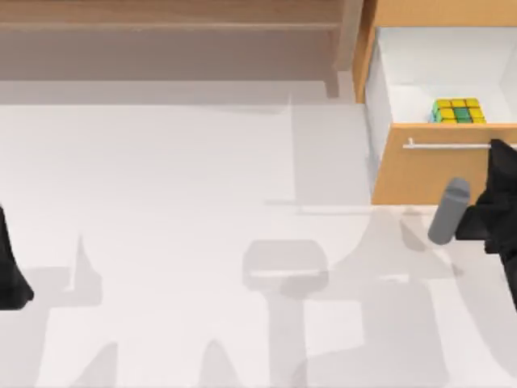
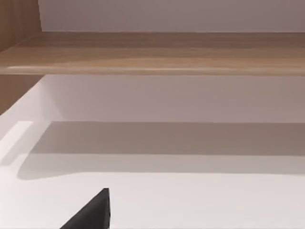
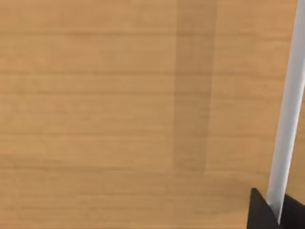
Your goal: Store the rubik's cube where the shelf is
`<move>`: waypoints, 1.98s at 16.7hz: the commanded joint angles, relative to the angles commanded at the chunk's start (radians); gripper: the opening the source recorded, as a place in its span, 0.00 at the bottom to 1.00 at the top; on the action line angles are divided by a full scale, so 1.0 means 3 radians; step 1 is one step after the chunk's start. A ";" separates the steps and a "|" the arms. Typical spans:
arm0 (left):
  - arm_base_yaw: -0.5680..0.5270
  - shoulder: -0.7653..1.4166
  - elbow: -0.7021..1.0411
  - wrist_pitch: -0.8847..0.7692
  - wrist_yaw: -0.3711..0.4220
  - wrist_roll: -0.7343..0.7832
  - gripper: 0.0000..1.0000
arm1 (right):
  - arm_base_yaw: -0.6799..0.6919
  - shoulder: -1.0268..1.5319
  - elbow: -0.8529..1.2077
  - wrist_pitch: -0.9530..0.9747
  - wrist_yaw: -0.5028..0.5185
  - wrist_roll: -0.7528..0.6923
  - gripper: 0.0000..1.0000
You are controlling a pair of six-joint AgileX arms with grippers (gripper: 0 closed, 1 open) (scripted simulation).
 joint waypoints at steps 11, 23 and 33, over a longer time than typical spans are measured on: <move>0.0000 0.0000 0.0000 0.0000 0.0000 0.0000 1.00 | 0.0031 -0.0028 -0.0081 0.0073 0.0031 0.0001 0.45; 0.0000 0.0000 0.0000 0.0000 0.0000 0.0000 1.00 | 0.0031 -0.0028 -0.0081 0.0073 0.0031 0.0001 1.00; 0.0000 0.0000 0.0000 0.0000 0.0000 0.0000 1.00 | 0.0129 -0.0054 -0.0308 0.0274 0.0130 0.0002 1.00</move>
